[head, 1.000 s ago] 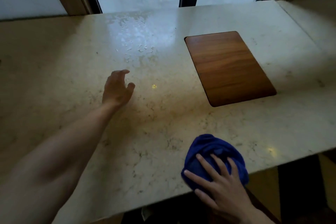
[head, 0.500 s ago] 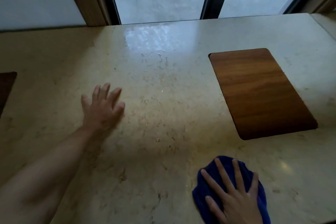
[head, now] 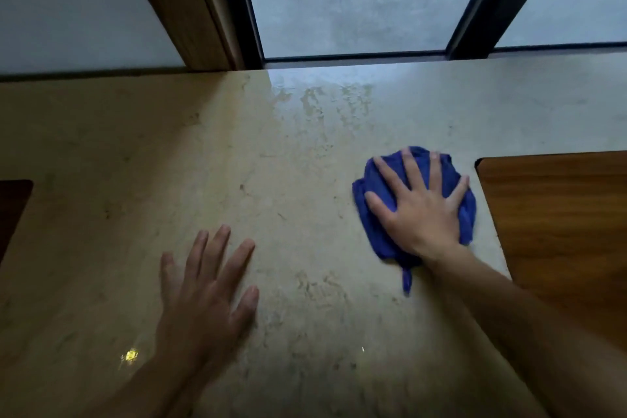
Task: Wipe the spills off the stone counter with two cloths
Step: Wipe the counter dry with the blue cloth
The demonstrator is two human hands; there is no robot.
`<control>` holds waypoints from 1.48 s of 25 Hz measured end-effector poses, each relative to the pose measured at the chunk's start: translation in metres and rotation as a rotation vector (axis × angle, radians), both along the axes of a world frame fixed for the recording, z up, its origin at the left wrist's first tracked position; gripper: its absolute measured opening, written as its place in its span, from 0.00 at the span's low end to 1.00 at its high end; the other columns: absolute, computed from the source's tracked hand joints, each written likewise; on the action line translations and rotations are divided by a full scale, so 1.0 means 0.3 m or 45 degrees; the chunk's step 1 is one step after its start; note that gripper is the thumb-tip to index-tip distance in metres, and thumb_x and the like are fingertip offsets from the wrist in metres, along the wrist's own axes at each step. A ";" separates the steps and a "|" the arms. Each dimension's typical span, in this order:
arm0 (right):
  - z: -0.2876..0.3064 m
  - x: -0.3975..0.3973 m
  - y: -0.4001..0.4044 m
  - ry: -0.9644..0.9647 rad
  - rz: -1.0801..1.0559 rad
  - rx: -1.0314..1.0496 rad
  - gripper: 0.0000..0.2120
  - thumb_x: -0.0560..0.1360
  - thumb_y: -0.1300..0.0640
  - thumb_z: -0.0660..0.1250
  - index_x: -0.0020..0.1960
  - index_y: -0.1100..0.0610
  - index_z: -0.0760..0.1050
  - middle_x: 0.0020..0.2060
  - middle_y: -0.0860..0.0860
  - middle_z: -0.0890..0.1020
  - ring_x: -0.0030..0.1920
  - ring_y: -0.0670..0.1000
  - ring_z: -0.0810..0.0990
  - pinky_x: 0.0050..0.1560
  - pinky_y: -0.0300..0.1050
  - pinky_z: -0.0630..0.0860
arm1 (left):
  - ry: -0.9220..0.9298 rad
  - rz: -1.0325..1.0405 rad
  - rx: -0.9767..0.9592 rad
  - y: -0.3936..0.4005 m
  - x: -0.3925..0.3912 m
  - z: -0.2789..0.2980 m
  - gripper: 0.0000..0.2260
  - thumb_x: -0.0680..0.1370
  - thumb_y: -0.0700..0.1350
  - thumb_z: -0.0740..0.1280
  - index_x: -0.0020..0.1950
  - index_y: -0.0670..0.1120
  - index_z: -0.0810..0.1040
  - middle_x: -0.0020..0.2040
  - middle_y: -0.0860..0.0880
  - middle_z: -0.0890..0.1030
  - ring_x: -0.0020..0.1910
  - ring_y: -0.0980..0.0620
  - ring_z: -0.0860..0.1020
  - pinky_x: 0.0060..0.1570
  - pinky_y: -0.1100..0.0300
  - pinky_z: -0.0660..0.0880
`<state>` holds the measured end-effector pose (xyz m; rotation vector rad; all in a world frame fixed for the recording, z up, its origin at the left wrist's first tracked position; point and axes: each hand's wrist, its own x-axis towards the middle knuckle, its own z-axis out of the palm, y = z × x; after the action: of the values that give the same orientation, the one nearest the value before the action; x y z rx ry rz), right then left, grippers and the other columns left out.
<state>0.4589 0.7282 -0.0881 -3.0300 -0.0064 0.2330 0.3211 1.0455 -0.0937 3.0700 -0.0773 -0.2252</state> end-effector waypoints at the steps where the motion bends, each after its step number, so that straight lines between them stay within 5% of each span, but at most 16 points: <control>1: -0.008 0.115 -0.001 -0.011 -0.029 0.009 0.30 0.75 0.28 0.40 0.76 0.31 0.40 0.80 0.44 0.42 0.78 0.57 0.34 0.68 0.77 0.37 | 0.004 -0.006 -0.002 0.005 0.006 -0.004 0.29 0.76 0.61 0.55 0.77 0.58 0.61 0.81 0.49 0.57 0.80 0.45 0.52 0.72 0.29 0.48; 9: -0.015 0.766 0.065 -0.014 -0.198 0.060 0.32 0.75 0.30 0.43 0.77 0.37 0.52 0.80 0.47 0.48 0.78 0.61 0.39 0.68 0.78 0.38 | -0.129 -0.071 -0.048 0.013 0.012 -0.013 0.31 0.73 0.61 0.59 0.76 0.57 0.64 0.79 0.47 0.63 0.78 0.41 0.59 0.70 0.26 0.52; 16: -0.017 0.702 0.266 -0.083 0.232 0.043 0.32 0.75 0.30 0.40 0.78 0.36 0.49 0.80 0.47 0.49 0.79 0.59 0.42 0.69 0.76 0.39 | -0.076 -0.061 -0.026 0.013 0.012 -0.021 0.30 0.75 0.61 0.57 0.78 0.57 0.61 0.80 0.47 0.59 0.79 0.42 0.56 0.71 0.26 0.49; 23: -0.007 0.183 0.275 -0.036 0.372 0.047 0.29 0.76 0.29 0.41 0.77 0.32 0.48 0.81 0.46 0.45 0.79 0.56 0.39 0.71 0.73 0.38 | 0.008 -0.014 -0.093 0.006 0.021 0.001 0.30 0.76 0.65 0.48 0.79 0.61 0.53 0.82 0.49 0.51 0.80 0.44 0.48 0.73 0.30 0.42; 29: -0.035 -0.574 0.231 -0.130 0.365 0.045 0.29 0.78 0.31 0.43 0.78 0.34 0.51 0.80 0.46 0.51 0.79 0.57 0.44 0.72 0.72 0.44 | -0.110 -0.071 -0.152 0.024 0.011 -0.031 0.28 0.77 0.64 0.49 0.77 0.60 0.56 0.81 0.48 0.55 0.80 0.43 0.51 0.71 0.27 0.44; 33: -0.025 -1.113 0.138 -0.072 0.256 -0.017 0.30 0.79 0.32 0.44 0.79 0.37 0.49 0.80 0.47 0.48 0.79 0.57 0.42 0.72 0.73 0.45 | -0.144 -0.081 -0.179 0.023 0.015 -0.030 0.28 0.77 0.64 0.49 0.76 0.60 0.58 0.81 0.48 0.56 0.80 0.43 0.51 0.70 0.27 0.43; 37: -0.010 -1.536 0.140 -0.079 -0.101 -0.056 0.30 0.78 0.36 0.50 0.78 0.44 0.59 0.80 0.51 0.55 0.79 0.59 0.48 0.70 0.76 0.50 | -0.155 -0.068 -0.188 0.021 0.016 -0.030 0.28 0.76 0.64 0.49 0.76 0.60 0.59 0.81 0.48 0.56 0.80 0.43 0.51 0.70 0.26 0.42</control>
<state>-0.0019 0.7703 -0.0910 -3.0719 0.1157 0.1348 0.3258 1.0519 -0.1027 2.9341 -0.1741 -0.0325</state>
